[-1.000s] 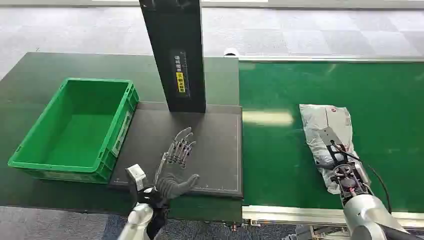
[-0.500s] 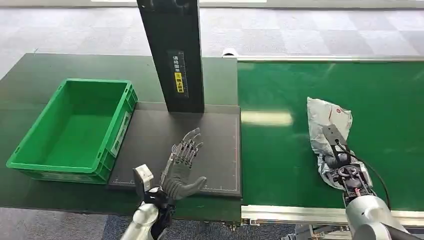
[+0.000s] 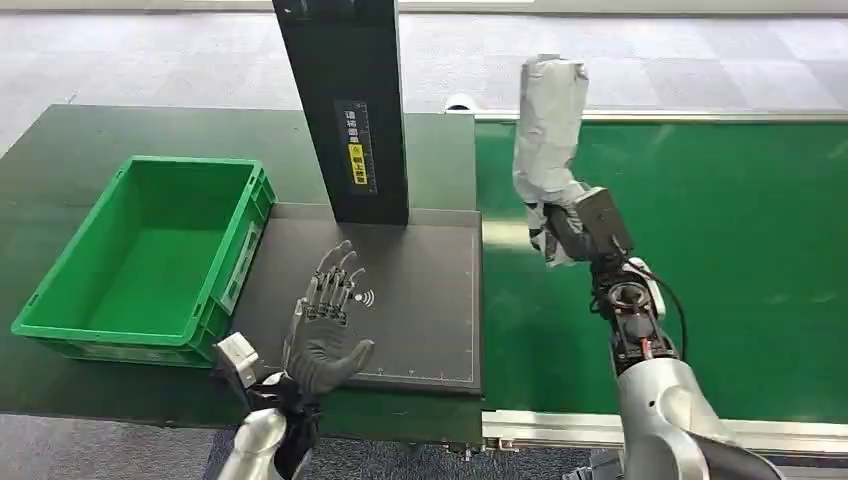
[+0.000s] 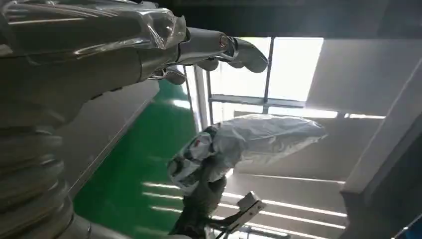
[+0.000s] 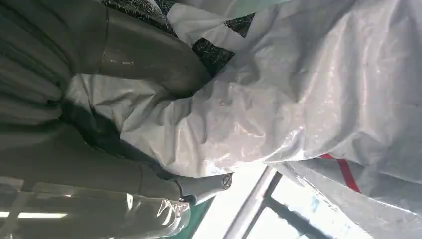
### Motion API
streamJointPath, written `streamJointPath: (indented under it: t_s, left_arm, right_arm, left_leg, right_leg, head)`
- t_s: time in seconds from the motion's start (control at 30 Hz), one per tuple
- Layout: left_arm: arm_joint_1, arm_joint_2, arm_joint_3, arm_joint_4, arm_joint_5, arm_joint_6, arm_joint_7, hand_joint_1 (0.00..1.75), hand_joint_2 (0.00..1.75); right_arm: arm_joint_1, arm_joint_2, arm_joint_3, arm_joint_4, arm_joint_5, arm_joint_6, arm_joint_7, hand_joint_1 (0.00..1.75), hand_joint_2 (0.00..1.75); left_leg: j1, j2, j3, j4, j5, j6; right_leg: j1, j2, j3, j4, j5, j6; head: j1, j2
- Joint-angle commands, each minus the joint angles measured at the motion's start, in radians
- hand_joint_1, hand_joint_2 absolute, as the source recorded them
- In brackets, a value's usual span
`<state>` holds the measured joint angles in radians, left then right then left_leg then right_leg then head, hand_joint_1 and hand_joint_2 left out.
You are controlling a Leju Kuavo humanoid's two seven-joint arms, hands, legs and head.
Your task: Moved the parcel from conveyor to table for the left to box.
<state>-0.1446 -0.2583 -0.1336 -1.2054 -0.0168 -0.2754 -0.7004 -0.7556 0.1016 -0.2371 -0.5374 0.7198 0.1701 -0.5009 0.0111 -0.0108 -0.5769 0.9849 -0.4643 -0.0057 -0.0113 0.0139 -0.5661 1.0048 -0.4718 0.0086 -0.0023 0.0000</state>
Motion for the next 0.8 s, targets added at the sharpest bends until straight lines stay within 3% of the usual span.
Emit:
streamJointPath:
  t_s: [0.03, 0.2, 0.6, 0.63, 0.67, 0.8]
  left_arm:
    - [-0.020, 0.026, 0.195, -0.109, 0.010, -0.003, 0.002, 0.00, 1.75]
    - [-0.024, 0.008, 0.301, -0.167, 0.022, -0.045, 0.002, 0.00, 1.75]
    - [-0.038, -0.013, 0.352, -0.117, 0.035, -0.101, 0.002, 0.00, 1.75]
    - [-0.040, -0.019, 0.352, -0.115, 0.033, -0.097, 0.002, 0.00, 1.75]
    - [-0.035, -0.023, 0.351, -0.123, 0.026, -0.088, 0.002, 0.00, 1.75]
    - [-0.015, -0.021, 0.345, -0.134, 0.018, -0.079, 0.002, 0.00, 1.75]
  right_arm:
    - [0.137, 0.240, 0.348, 0.001, 0.034, -0.035, 0.062, 1.75, 1.75]
    - [0.175, 0.247, 0.487, 0.166, -0.014, -0.085, 0.194, 1.75, 1.75]
    - [0.216, 0.203, 0.494, 0.212, 0.009, -0.153, 0.261, 1.75, 1.75]
    - [0.214, 0.201, 0.496, 0.212, 0.020, -0.181, 0.276, 0.82, 1.75]
    - [0.207, 0.201, 0.502, 0.215, 0.035, -0.200, 0.290, 0.00, 1.75]
    - [0.196, 0.207, 0.480, 0.195, 0.020, -0.222, 0.252, 0.00, 1.75]
  left_leg:
    - [0.003, 0.006, 0.002, 0.000, -0.001, -0.001]
    - [0.003, 0.006, 0.003, -0.001, -0.001, -0.001]
    - [0.002, -0.002, 0.006, -0.003, 0.001, -0.001]
    - [0.002, -0.003, 0.007, -0.003, 0.000, -0.001]
    - [0.002, -0.004, 0.007, -0.004, 0.001, -0.001]
    - [0.002, -0.002, 0.009, -0.003, 0.002, -0.001]
  right_leg:
    - [0.003, 0.005, 0.000, -0.001, 0.000, -0.002]
    - [0.004, 0.004, 0.001, -0.002, 0.000, -0.002]
    - [0.002, -0.003, 0.005, -0.004, 0.000, -0.002]
    - [0.002, -0.004, 0.007, -0.004, -0.001, -0.002]
    - [0.003, -0.006, 0.008, -0.005, 0.000, -0.002]
    - [0.002, -0.004, 0.009, -0.005, 0.000, -0.002]
  head:
    - [0.002, 0.000]
    - [0.001, 0.000]
    - [0.001, 0.000]
    - [0.002, 0.000]
    - [0.001, 0.000]
    - [0.001, 0.000]
